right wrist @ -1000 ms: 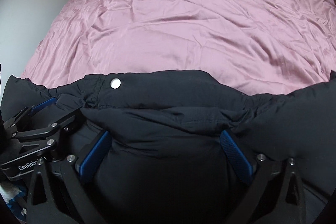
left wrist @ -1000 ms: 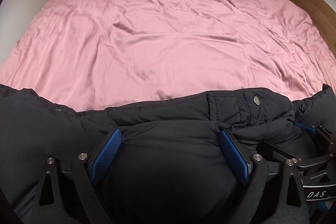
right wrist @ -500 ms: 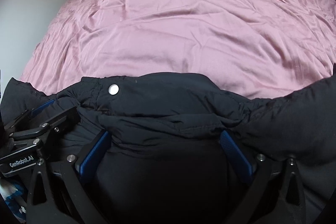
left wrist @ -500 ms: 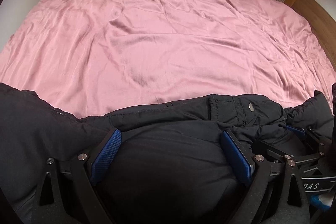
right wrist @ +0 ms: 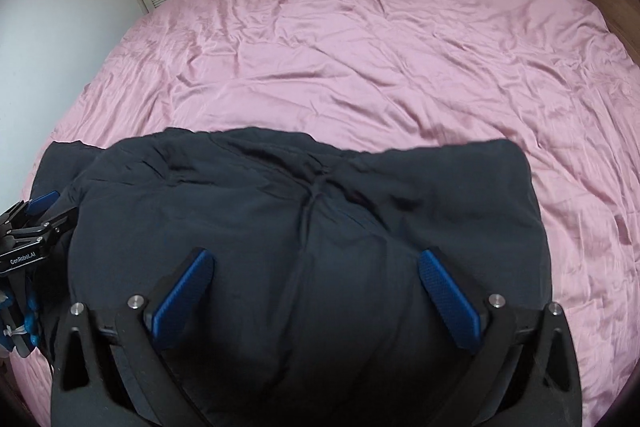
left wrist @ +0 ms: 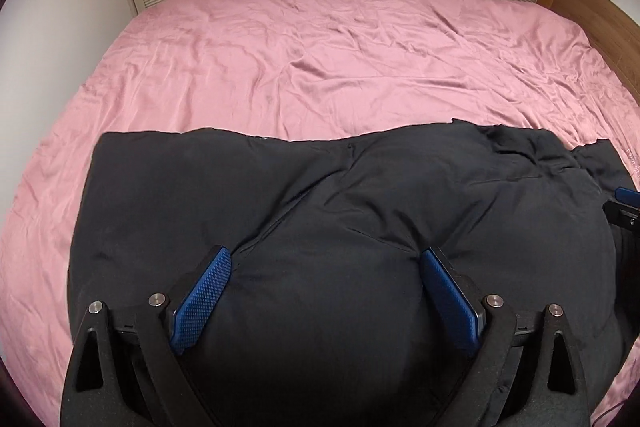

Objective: Fold large clothes

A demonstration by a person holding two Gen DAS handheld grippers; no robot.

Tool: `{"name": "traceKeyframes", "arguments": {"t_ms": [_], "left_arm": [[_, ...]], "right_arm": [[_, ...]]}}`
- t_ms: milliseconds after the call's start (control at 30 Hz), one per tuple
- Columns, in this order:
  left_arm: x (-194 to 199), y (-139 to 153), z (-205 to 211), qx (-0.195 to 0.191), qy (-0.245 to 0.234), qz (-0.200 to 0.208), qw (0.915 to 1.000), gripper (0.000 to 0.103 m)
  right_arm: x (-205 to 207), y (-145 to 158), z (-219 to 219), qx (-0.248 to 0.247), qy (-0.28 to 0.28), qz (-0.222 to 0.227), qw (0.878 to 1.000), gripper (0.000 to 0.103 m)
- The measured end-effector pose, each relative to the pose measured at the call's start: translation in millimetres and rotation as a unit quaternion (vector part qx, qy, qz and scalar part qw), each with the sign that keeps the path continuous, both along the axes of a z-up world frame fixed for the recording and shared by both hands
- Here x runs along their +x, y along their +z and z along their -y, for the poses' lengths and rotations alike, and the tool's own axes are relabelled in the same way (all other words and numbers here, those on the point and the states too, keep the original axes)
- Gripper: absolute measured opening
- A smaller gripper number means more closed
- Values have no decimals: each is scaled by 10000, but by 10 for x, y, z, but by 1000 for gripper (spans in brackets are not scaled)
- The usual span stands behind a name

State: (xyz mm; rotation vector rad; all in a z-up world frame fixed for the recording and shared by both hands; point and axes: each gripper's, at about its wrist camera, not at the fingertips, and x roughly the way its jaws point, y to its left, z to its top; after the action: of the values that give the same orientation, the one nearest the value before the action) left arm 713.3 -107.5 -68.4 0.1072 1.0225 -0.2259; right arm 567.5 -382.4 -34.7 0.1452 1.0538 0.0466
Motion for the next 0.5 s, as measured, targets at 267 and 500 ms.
{"name": "traceKeyframes", "arguments": {"t_ms": [267,500], "left_arm": [[468,-377,231,190,-2,-137,9997,102],[876,-618,365,270,154,-311,9990,103]], "right_arm": [[477,-673,222,22,-325,-472,9984,103],[925,-948,287,63,-529,-735,9959,103]]}}
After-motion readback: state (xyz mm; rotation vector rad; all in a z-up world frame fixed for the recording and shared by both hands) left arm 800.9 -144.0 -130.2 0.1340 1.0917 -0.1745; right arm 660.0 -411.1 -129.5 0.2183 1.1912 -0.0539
